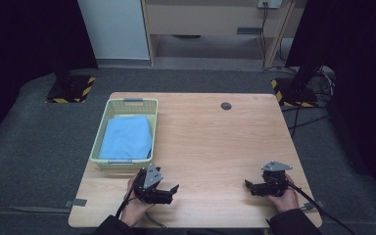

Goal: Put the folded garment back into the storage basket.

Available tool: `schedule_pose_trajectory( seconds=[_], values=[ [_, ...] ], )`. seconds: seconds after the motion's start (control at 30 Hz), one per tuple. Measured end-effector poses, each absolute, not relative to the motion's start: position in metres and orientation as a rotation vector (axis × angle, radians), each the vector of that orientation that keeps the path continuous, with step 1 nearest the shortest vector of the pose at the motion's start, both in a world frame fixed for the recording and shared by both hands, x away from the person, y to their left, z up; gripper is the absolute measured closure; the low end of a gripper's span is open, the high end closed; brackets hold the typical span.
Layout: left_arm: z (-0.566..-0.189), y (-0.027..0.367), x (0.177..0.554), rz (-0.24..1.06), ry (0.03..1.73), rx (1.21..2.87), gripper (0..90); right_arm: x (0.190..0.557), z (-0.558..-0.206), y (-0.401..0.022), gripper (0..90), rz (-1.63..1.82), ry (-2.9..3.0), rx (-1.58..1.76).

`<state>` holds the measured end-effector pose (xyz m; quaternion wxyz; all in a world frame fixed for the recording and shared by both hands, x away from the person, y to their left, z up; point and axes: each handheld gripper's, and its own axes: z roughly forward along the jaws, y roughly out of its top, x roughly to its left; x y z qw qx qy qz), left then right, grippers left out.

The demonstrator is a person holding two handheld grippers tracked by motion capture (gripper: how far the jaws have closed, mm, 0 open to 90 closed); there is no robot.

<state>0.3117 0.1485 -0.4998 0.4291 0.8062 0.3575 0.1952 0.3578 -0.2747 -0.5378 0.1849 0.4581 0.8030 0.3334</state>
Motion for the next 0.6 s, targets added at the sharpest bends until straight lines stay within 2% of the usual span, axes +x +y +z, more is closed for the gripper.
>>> schedule_pose_trajectory(
  seconds=[0.17, 0.6],
  values=[
    [-0.502, 0.158, 0.31, 0.476, 0.961, 2.012, 8.9, 0.358, -0.538, -0.275, 0.2, 0.94, 2.263, 1.291],
    [-0.505, 0.178, 0.31, 0.478, 1.015, 2.054, 8.4, 0.358, -0.538, -0.275, 0.2, 0.94, 2.264, 1.289]
  ],
)
